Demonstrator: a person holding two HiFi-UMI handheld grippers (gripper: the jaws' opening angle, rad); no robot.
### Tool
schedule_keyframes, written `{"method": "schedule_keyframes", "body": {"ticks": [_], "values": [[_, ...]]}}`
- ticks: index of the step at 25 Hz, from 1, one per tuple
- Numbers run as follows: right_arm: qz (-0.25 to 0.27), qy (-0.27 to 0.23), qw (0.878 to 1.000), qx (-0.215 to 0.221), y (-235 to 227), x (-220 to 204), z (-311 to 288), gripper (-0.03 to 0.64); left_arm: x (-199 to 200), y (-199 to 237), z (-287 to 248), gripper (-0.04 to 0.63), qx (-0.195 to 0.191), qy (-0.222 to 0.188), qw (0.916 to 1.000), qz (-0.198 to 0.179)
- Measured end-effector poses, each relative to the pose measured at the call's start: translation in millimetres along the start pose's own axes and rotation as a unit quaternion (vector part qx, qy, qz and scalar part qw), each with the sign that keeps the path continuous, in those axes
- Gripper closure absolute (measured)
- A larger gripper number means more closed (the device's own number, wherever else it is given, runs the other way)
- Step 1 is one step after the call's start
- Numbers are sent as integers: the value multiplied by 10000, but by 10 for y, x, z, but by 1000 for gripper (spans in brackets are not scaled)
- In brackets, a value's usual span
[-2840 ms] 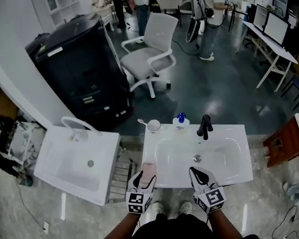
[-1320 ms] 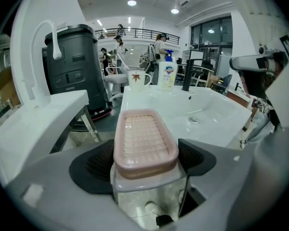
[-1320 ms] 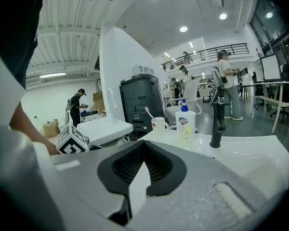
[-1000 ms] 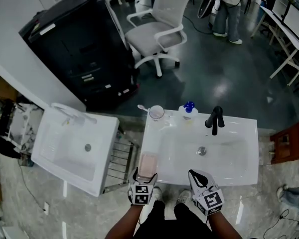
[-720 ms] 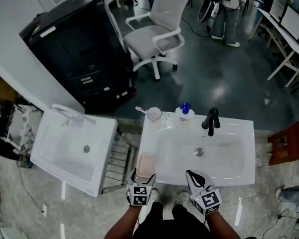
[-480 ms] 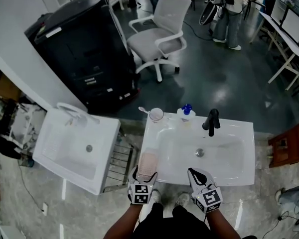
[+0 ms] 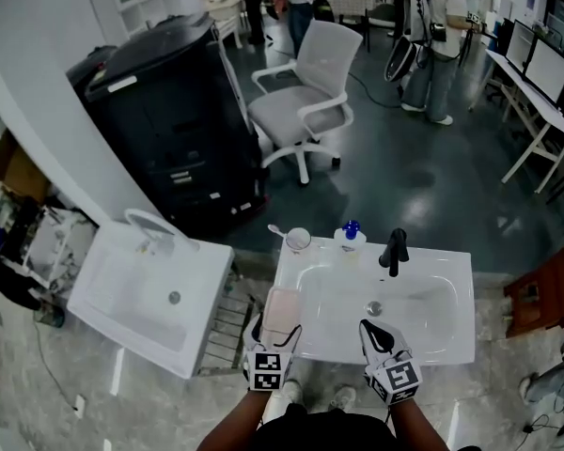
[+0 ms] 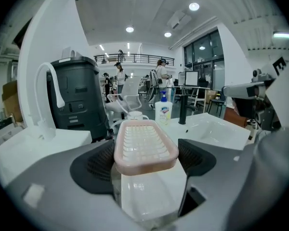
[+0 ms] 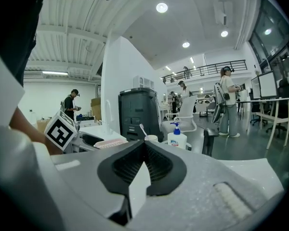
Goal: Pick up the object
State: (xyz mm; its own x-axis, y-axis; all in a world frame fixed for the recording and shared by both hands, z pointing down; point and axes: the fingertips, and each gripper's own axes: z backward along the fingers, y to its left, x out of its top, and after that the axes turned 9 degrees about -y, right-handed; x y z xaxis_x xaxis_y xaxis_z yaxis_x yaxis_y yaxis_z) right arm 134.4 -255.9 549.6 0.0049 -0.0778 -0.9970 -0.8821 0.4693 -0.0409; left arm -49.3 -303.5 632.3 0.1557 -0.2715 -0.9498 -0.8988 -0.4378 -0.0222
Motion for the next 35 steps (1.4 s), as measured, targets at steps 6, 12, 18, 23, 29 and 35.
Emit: {"method": "schedule_keyframes", "body": {"ticks": [6, 12, 18, 23, 29, 35], "values": [[160, -362, 9992, -80, -97, 283, -70, 614, 497, 81, -31, 161, 51, -547, 9985, -5], [259, -731, 9968, -190, -233, 541, -137, 614, 880, 129, -65, 161, 61, -978, 9952, -19], [369, -944, 9946, -219, -316, 708, -242, 614, 1148, 127, -104, 161, 18, -1266, 9920, -4], [456, -941, 9943, -225, -369, 730, -325, 614, 1212, 140, -194, 161, 2, -1359, 9907, -40], [443, -912, 9945, -260, -437, 731, -394, 614, 1268, 180, -261, 163, -26, -1387, 9903, -41], [598, -756, 9952, -171, -408, 707, -466, 615, 1250, 204, -267, 163, 8, -1392, 9902, -44]]}}
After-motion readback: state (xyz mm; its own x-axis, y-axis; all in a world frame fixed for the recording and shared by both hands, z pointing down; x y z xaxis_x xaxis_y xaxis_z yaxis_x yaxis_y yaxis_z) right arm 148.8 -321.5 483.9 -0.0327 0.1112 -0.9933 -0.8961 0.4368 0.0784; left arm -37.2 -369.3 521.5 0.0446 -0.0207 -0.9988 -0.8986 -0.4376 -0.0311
